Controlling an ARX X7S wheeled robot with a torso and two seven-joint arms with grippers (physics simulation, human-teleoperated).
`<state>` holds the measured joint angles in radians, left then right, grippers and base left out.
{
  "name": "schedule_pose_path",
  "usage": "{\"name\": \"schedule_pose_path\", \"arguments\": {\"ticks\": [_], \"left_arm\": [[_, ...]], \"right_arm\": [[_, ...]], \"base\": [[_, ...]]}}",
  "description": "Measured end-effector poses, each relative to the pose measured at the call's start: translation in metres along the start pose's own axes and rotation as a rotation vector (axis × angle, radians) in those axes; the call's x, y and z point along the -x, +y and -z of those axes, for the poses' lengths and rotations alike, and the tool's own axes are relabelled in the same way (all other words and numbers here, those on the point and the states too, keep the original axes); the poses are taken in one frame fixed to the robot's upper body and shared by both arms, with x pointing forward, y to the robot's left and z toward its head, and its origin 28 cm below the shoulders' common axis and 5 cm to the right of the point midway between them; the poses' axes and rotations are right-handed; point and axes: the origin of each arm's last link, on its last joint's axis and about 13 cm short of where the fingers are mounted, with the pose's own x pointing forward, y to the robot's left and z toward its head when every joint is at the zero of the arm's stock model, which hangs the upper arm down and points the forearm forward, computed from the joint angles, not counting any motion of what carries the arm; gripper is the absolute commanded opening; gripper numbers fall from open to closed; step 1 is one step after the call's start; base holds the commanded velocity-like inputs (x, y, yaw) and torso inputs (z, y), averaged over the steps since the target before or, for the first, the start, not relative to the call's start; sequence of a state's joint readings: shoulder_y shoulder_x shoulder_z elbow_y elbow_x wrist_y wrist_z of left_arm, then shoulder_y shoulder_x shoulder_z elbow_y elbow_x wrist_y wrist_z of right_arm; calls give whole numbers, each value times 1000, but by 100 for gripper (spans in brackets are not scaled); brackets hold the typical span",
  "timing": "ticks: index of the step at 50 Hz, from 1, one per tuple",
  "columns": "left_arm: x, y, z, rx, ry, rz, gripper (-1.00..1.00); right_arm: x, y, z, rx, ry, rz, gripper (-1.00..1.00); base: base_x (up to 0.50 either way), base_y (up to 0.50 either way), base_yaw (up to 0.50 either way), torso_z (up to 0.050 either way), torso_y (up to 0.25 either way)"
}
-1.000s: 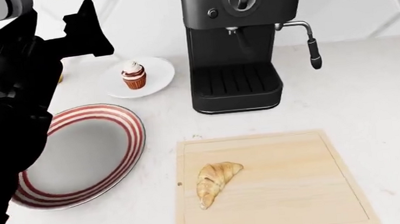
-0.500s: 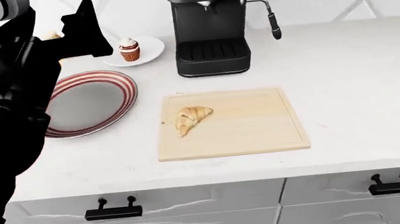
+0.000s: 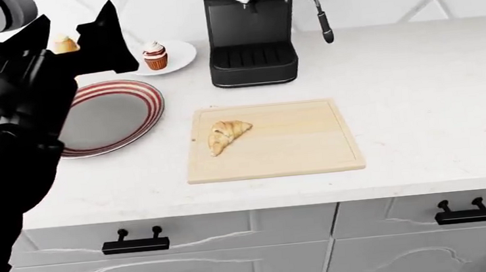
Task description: From the different types of pastries on the counter, select a croissant and place it on the cutting board. Then retrieve a jar of jam from the cabinet and place it alongside the croissant on the cutting board.
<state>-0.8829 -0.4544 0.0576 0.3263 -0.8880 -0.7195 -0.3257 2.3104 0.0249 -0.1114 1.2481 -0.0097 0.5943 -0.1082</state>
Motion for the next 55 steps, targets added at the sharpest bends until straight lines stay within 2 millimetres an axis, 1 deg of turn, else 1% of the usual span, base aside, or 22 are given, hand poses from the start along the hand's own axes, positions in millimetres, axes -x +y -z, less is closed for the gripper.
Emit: {"name": "schedule_pose_path", "arguments": {"ticks": [4, 10, 27, 41, 55], "left_arm": [[-2, 0, 2, 4, 5, 3, 100], [-6, 0, 5, 6, 10, 5, 100], [-8, 0, 8, 8, 17, 13, 100], [-8, 1, 12, 8, 23, 12, 100], [-9, 1, 14, 18, 29, 22, 100]], "right_arm": [[3, 0, 9, 3, 20, -8, -100], [12, 0, 29, -7, 58, -35, -100], [58, 2, 81, -56, 141, -121, -100], [92, 7, 138, -143, 234, -196, -100], [120, 18, 175, -178, 327, -246, -100]], "base": [[0, 0, 0, 0, 0], [0, 0, 0, 0, 0], [0, 0, 0, 0, 0], [0, 0, 0, 0, 0], [0, 0, 0, 0, 0]]}}
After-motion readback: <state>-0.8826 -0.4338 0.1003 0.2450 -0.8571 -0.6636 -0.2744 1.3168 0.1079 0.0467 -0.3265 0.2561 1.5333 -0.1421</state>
